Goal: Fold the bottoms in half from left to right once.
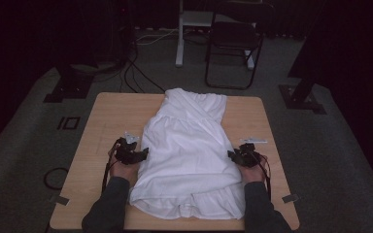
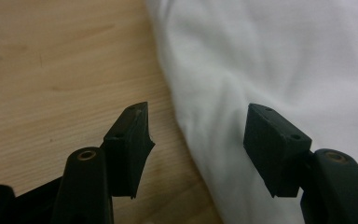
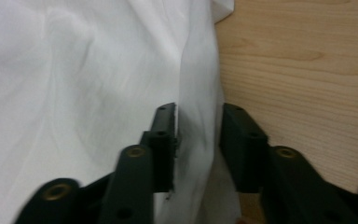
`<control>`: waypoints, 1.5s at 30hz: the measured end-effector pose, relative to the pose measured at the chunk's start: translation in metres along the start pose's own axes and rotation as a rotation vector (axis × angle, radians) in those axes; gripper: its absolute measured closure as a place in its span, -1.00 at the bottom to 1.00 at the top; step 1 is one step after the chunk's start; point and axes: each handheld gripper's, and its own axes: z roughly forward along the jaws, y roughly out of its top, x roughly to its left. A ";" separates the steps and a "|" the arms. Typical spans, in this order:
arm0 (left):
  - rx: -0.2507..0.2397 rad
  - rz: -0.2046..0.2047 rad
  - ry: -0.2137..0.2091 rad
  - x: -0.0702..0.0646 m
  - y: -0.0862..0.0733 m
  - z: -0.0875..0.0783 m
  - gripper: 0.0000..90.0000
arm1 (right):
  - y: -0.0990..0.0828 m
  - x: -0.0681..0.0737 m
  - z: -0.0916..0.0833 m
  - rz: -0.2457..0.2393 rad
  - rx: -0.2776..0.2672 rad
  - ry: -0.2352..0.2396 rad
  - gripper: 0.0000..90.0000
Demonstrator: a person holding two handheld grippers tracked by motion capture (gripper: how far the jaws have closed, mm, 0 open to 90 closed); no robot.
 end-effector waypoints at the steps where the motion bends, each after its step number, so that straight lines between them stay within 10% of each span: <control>1: 0.008 -0.013 -0.012 0.002 -0.001 0.003 -0.01 | -0.001 0.000 0.001 -0.002 0.002 0.001 0.58; 6: -0.007 0.031 -0.048 0.001 -0.002 0.000 0.88 | -0.004 0.002 0.002 -0.029 0.038 -0.005 0.95; 9: -0.055 0.064 -0.021 -0.003 0.001 -0.017 1.00 | -0.006 0.004 -0.001 -0.048 0.039 -0.013 0.99; 15: -0.139 0.120 0.017 -0.007 -0.008 -0.059 1.00 | -0.017 0.004 -0.020 -0.064 0.020 -0.019 0.99; 26: -0.094 0.186 -0.004 -0.033 -0.048 -0.076 1.00 | -0.051 0.003 -0.047 -0.079 0.081 -0.029 0.98; 33: -0.113 0.092 0.061 -0.013 -0.028 -0.062 0.44 | -0.033 0.003 -0.046 -0.087 0.016 0.008 0.33; 45: -0.124 0.081 0.006 0.005 0.029 -0.024 0.16 | 0.029 0.003 -0.010 -0.091 -0.089 0.056 0.37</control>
